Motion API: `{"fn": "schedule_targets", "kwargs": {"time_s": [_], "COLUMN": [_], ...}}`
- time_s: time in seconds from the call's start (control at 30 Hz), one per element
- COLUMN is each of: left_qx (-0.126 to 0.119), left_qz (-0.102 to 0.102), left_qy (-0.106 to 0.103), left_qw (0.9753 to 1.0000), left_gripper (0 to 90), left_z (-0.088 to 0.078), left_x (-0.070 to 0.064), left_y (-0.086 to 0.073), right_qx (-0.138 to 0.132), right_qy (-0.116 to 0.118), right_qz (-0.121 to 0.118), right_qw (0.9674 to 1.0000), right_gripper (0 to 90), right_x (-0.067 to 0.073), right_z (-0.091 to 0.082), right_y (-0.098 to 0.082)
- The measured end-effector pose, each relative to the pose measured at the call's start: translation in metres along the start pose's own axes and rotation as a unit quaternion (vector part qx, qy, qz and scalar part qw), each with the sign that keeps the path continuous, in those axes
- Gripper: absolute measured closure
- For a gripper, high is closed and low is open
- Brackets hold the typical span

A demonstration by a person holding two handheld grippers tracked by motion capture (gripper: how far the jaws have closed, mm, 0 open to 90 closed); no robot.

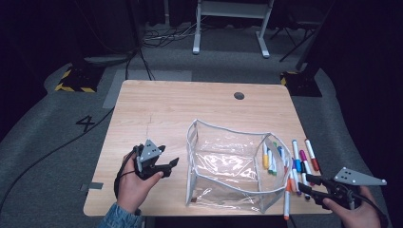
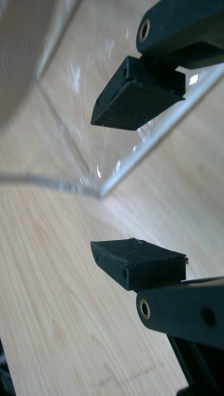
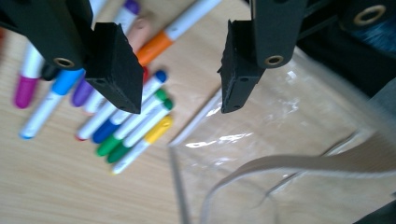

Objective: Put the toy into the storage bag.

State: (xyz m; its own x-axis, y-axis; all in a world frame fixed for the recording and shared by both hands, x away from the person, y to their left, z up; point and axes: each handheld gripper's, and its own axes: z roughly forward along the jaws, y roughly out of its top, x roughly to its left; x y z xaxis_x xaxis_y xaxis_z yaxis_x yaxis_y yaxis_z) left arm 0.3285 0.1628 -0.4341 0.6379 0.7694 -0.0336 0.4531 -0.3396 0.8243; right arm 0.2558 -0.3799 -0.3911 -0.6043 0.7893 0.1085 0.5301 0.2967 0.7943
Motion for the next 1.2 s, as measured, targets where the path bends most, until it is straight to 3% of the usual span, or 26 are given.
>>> {"fn": "schedule_targets", "kwargs": {"time_s": [0.1, 0.17, 0.4, 0.5, 0.53, 0.57, 0.73, 0.77, 0.83, 1.07, 1.2], "left_qx": [0.009, 0.019, 0.047, 0.056, 0.056, 0.063, 0.074, 0.074, 0.077, 0.089, 0.089], "left_qz": [-0.014, -0.025, -0.031, -0.029, -0.029, -0.027, -0.019, -0.019, -0.014, -0.008, -0.001], "left_qy": [0.007, 0.020, 0.032, 0.035, 0.035, 0.036, 0.037, 0.037, 0.031, 0.024, 0.017], "left_qw": [0.9998, 0.9993, 0.9979, 0.9974, 0.9974, 0.9970, 0.9963, 0.9963, 0.9964, 0.9957, 0.9959], "left_gripper": [34.5, 34.4, 33.6, 33.2, 33.0, 32.7, 32.6, 32.5, 32.3, 31.8, 30.7], "left_z": [0.009, 0.016, 0.020, 0.019, 0.019, 0.019, 0.019, 0.019, 0.019, 0.022, 0.023], "left_x": [0.006, 0.011, 0.016, 0.018, 0.018, 0.018, 0.018, 0.018, 0.018, 0.017, 0.016], "left_y": [-0.005, -0.015, -0.042, -0.050, -0.050, -0.056, -0.063, -0.063, -0.067, -0.072, -0.072], "right_qx": [-0.001, 0.003, 0.022, 0.039, 0.039, 0.052, 0.097, 0.097, 0.121, 0.159, 0.168], "right_qy": [-0.015, -0.029, -0.066, -0.085, -0.085, -0.094, -0.122, -0.122, -0.133, -0.143, -0.144], "right_qz": [0.004, 0.022, 0.044, 0.059, 0.059, 0.066, 0.080, 0.080, 0.080, 0.100, 0.107], "right_qw": [0.9999, 0.9993, 0.9966, 0.9939, 0.9939, 0.9919, 0.9846, 0.9846, 0.9804, 0.9717, 0.9693], "right_gripper": [49.6, 49.7, 49.3, 50.8, 50.8, 51.7, 57.5, 57.5, 60.1, 67.3, 69.9], "right_x": [-0.010, -0.026, -0.070, -0.089, -0.089, -0.101, -0.130, -0.130, -0.143, -0.161, -0.166], "right_z": [0.001, 0.005, 0.021, 0.028, 0.028, 0.033, 0.050, 0.050, 0.060, 0.082, 0.090], "right_y": [0.004, 0.009, 0.020, 0.021, 0.021, 0.020, 0.013, 0.013, 0.010, 0.004, 0.001]}}
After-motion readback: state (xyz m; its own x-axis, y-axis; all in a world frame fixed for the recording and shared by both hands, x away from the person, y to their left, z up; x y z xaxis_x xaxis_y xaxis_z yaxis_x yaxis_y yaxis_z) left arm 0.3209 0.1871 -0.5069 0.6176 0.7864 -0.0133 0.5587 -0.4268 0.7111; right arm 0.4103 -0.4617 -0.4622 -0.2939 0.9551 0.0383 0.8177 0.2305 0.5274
